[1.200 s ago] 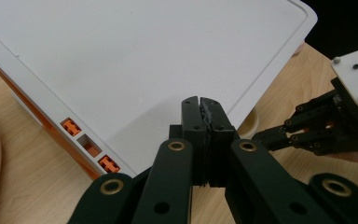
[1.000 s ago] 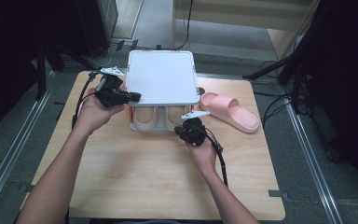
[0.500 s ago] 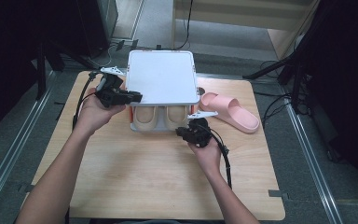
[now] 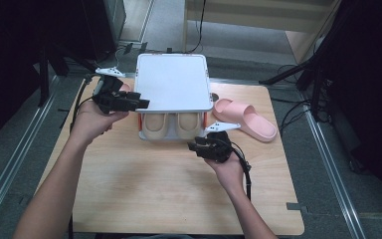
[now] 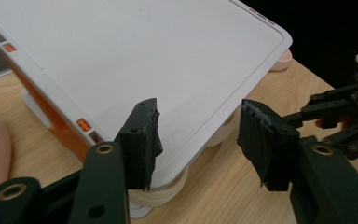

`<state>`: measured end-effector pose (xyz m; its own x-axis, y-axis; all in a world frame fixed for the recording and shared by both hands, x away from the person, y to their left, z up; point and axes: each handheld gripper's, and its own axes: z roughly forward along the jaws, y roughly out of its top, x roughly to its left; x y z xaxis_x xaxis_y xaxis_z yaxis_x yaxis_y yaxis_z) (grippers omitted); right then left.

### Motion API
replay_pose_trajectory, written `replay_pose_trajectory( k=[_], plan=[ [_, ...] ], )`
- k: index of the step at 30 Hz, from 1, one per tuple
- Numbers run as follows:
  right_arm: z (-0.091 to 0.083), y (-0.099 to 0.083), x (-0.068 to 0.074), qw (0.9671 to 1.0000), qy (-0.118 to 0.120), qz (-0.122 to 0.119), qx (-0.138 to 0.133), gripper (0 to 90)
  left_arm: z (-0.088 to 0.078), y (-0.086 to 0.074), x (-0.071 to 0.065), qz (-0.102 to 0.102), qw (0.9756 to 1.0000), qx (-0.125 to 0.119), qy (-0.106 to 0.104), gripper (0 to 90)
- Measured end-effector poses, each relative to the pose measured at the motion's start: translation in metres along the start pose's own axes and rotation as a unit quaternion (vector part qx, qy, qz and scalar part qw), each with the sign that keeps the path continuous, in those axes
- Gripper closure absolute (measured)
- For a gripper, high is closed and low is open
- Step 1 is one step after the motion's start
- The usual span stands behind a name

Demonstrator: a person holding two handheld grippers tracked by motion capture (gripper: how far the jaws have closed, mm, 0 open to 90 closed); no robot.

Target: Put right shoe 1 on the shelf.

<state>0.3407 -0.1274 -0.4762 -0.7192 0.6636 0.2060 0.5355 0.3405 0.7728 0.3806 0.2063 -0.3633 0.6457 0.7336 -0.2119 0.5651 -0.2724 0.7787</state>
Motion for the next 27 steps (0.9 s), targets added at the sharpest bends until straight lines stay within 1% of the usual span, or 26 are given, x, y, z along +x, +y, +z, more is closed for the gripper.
replay_pose_trajectory(
  k=[3, 5, 7, 8, 11, 14, 17, 19, 21, 24, 25, 27],
  plan=[
    [-0.011, -0.003, 0.002, 1.0, 0.005, -0.004, -0.005, 56.9, -0.006, -0.004, 0.005, -0.005, 0.9999, 0.004, 0.009, 44.0],
    [-0.018, -0.006, 0.004, 1.0, 0.007, -0.004, -0.005, 56.1, -0.01, -0.009, 0.01, -0.01, 0.9998, 0.007, 0.018, 44.7],
    [-0.026, -0.009, 0.004, 0.9999, 0.014, 0.0, -0.005, 55.4, -0.013, -0.012, 0.013, -0.013, 0.9996, 0.002, 0.024, 46.3],
    [-0.028, -0.01, 0.003, 0.9999, 0.015, 0.001, -0.005, 55.0, -0.016, -0.014, 0.014, -0.016, 0.9995, -0.004, 0.028, 46.9],
    [-0.035, -0.016, 0.001, 0.9998, 0.018, -0.001, -0.001, 54.4, -0.021, -0.018, 0.019, -0.018, 0.9992, -0.008, 0.034, 48.7],
    [-0.039, -0.021, -0.002, 0.9998, 0.021, 0.003, 0.007, 54.0, -0.026, -0.024, 0.024, -0.027, 0.9987, -0.01, 0.042, 51.4],
    [-0.041, -0.023, -0.006, 0.9997, 0.021, 0.006, 0.011, 53.7, -0.03, -0.03, 0.03, -0.031, 0.998, -0.007, 0.055, 57.6],
    [-0.043, -0.023, -0.008, 0.9997, 0.022, 0.006, 0.008, 53.5, -0.032, -0.035, 0.034, -0.036, 0.9979, -0.004, 0.054, 61.6],
    [-0.043, -0.023, -0.01, 0.9997, 0.023, 0.009, 0.007, 53.1, -0.034, -0.039, 0.038, -0.038, 0.9976, -0.004, 0.058, 64.2],
    [-0.042, -0.021, -0.012, 0.9996, 0.023, 0.012, 0.01, 52.8, -0.037, -0.045, 0.044, -0.047, 0.9969, -0.003, 0.063, 66.9],
    [-0.041, -0.021, -0.013, 0.9996, 0.024, 0.009, 0.008, 52.8, -0.037, -0.046, 0.046, -0.047, 0.9969, -0.002, 0.063, 67.8],
    [-0.04, -0.02, -0.013, 0.9996, 0.025, 0.009, 0.011, 52.8, -0.039, -0.05, 0.05, -0.051, 0.9963, -0.005, 0.068, 70.9]
  ],
)
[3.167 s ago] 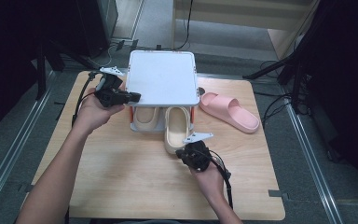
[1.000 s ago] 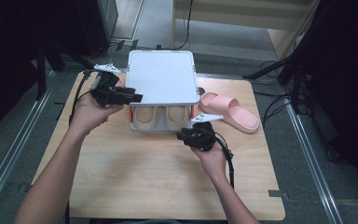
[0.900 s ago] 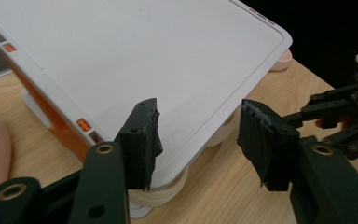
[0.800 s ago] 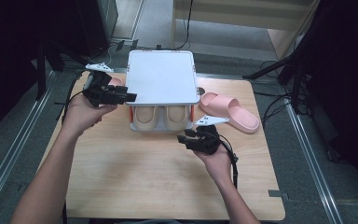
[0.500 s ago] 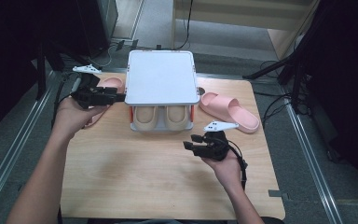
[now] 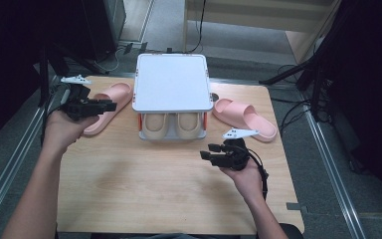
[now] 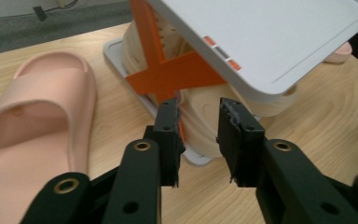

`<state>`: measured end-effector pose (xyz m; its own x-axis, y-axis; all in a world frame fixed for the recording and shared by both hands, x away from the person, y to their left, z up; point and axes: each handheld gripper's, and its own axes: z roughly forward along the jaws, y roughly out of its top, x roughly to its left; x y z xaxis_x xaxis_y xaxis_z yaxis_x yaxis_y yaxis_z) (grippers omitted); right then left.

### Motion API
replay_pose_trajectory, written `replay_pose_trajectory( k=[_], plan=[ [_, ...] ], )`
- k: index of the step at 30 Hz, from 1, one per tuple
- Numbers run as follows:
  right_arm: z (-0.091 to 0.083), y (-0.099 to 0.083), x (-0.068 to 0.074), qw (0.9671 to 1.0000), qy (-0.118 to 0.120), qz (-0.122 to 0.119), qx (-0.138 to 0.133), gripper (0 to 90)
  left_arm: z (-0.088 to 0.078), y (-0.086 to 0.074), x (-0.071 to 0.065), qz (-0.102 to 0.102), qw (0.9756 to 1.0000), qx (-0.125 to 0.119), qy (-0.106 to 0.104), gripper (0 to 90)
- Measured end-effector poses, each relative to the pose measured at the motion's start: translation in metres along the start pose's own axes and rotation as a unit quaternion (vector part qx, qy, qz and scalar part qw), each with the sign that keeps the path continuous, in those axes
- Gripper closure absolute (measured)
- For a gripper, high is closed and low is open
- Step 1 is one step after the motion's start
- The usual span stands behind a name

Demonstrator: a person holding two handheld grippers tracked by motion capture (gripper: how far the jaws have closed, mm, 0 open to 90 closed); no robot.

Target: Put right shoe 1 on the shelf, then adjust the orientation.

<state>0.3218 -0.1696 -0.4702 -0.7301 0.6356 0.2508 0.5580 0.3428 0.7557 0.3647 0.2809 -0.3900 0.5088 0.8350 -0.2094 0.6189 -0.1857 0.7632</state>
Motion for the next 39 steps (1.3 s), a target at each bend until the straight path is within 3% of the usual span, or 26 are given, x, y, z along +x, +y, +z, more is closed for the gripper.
replay_pose_trajectory(
  k=[2, 12, 21, 23, 25, 28, 33, 39],
  plan=[
    [0.002, 0.001, 0.0, 1.0, 0.002, -0.001, 0.003, 52.8, 0.0, -0.003, 0.006, -0.007, 1.0, 0.003, -0.006, 77.6],
    [0.005, 0.001, 0.001, 0.9999, -0.002, -0.005, 0.01, 52.9, 0.013, -0.022, 0.041, -0.034, 0.9989, 0.005, 0.033, 88.4],
    [0.005, -0.005, 0.002, 0.9997, -0.009, -0.011, 0.018, 52.9, 0.032, -0.035, 0.068, -0.062, 0.9968, 0.019, 0.046, 89.4],
    [0.003, -0.007, 0.003, 0.9997, -0.013, -0.008, 0.017, 52.9, 0.036, -0.035, 0.073, -0.049, 0.9957, 0.034, 0.071, 89.3],
    [0.0, -0.01, 0.003, 0.9998, -0.015, -0.004, 0.014, 52.9, 0.039, -0.036, 0.08, -0.054, 0.9957, 0.036, 0.066, 89.3],
    [-0.003, -0.014, 0.003, 0.9997, -0.02, -0.001, 0.015, 52.9, 0.045, -0.041, 0.093, -0.082, 0.9945, 0.033, 0.057, 89.3],
    [-0.006, -0.019, 0.004, 0.9995, -0.026, 0.005, 0.016, 52.9, 0.06, -0.047, 0.1, -0.072, 0.9932, 0.057, 0.072, 89.4],
    [-0.009, -0.023, 0.005, 0.9992, -0.033, 0.007, 0.019, 52.8, 0.071, -0.054, 0.108, -0.079, 0.992, 0.066, 0.072, 89.4]
  ],
)
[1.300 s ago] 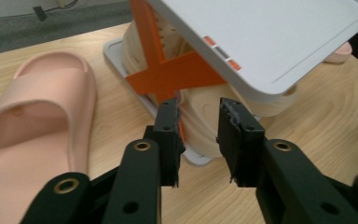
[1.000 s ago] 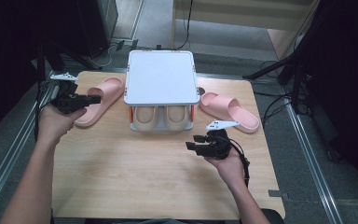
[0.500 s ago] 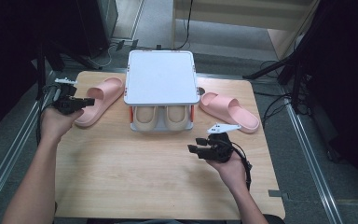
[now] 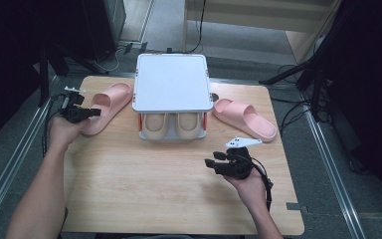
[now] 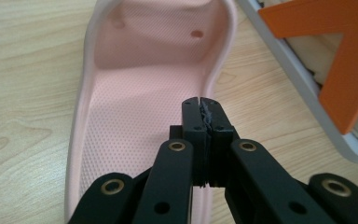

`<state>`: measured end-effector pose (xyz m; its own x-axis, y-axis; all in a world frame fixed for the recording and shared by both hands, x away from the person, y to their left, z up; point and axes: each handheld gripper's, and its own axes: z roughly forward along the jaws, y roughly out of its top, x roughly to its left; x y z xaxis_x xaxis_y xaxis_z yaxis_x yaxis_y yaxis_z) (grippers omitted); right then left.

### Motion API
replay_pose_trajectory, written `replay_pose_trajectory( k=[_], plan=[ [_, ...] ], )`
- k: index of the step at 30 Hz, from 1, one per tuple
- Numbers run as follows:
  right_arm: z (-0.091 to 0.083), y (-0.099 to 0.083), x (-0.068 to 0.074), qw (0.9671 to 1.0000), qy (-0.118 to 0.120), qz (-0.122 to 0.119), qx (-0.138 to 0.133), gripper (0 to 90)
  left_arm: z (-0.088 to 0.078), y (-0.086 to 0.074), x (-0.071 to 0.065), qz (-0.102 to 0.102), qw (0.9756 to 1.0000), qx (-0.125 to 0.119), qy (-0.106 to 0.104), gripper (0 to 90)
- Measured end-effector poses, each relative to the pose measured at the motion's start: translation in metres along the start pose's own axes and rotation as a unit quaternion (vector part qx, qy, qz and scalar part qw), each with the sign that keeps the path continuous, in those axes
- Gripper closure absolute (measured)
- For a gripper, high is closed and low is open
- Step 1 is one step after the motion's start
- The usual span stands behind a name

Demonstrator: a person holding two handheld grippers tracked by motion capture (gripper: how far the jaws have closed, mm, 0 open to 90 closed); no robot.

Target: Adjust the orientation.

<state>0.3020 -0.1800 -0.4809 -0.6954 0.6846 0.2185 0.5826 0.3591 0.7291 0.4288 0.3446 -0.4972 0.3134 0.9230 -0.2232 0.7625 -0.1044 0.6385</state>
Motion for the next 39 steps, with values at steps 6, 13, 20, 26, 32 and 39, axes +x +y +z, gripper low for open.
replay_pose_trajectory(
  k=[6, 13, 20, 26, 32, 39],
  plan=[
    [0.0, -0.001, -0.001, 1.0, -0.001, 0.001, 0.001, 52.7, 0.011, -0.004, 0.0, 0.002, 1.0, 0.006, -0.003, 89.4],
    [0.003, 0.001, 0.0, 1.0, 0.0, -0.001, 0.004, 52.5, 0.013, -0.006, -0.004, 0.001, 0.9999, 0.006, -0.009, 89.4],
    [0.007, 0.004, 0.001, 0.9999, 0.007, -0.008, 0.007, 52.4, 0.014, -0.007, -0.01, 0.002, 1.0, 0.004, -0.007, 89.4],
    [0.013, 0.008, 0.001, 0.9997, 0.014, -0.016, 0.012, 52.4, 0.014, -0.012, -0.013, -0.014, 0.9997, -0.001, -0.022, 89.3],
    [0.019, 0.012, 0.004, 0.9993, 0.018, -0.027, 0.019, 52.4, 0.014, -0.013, -0.02, -0.011, 0.9996, 0.001, -0.025, 89.0],
    [0.022, 0.014, 0.006, 0.999, 0.022, -0.032, 0.024, 52.4, 0.017, -0.013, -0.027, -0.013, 0.9995, 0.004, -0.029, 88.8]
  ],
)
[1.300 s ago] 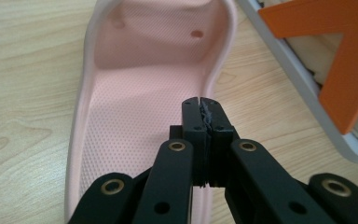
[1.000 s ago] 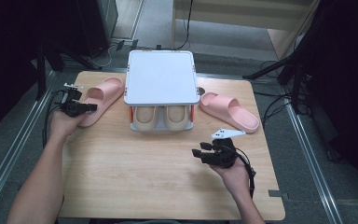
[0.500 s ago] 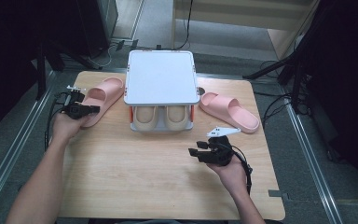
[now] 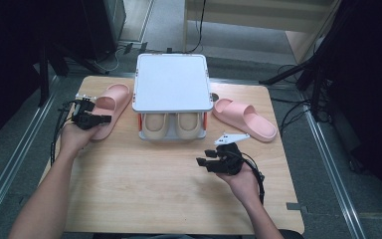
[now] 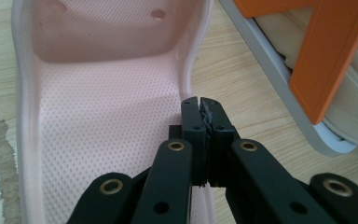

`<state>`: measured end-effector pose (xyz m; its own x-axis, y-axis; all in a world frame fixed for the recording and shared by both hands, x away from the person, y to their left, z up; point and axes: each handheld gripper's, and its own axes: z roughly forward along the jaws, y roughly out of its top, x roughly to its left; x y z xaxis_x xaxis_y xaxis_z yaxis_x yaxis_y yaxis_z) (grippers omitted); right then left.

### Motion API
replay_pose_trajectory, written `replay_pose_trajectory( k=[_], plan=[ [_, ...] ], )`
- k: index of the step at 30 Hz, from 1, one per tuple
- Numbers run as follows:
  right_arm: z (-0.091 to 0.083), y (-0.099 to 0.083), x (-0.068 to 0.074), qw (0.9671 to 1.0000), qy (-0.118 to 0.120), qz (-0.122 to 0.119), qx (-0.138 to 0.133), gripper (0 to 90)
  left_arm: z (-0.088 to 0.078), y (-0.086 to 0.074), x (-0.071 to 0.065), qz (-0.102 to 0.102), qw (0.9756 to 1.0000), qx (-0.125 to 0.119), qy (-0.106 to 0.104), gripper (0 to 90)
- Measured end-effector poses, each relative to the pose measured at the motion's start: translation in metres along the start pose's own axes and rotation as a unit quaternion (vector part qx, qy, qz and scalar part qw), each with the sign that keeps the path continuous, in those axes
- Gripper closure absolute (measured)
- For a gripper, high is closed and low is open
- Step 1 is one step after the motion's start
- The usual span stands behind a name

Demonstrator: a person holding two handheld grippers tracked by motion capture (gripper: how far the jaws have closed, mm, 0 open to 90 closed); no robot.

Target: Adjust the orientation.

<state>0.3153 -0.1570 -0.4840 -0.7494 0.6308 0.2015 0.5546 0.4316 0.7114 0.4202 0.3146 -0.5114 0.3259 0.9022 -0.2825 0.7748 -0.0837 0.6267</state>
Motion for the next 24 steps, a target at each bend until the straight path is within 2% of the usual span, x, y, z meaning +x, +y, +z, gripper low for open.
replay_pose_trajectory(
  k=[5, 13, 24],
  plan=[
    [0.0, 0.0, 0.0, 1.0, 0.001, -0.002, 0.001, 52.4, 0.003, 0.002, -0.004, -0.006, 0.9999, 0.001, -0.009, 88.9],
    [-0.001, -0.003, 0.001, 1.0, -0.003, 0.0, 0.003, 52.4, 0.009, 0.009, -0.012, 0.006, 0.9998, 0.014, -0.009, 89.0],
    [-0.007, -0.01, 0.001, 0.9999, -0.013, 0.007, 0.003, 52.3, 0.021, 0.017, -0.023, 0.011, 0.9997, 0.016, -0.015, 89.0]
  ],
)
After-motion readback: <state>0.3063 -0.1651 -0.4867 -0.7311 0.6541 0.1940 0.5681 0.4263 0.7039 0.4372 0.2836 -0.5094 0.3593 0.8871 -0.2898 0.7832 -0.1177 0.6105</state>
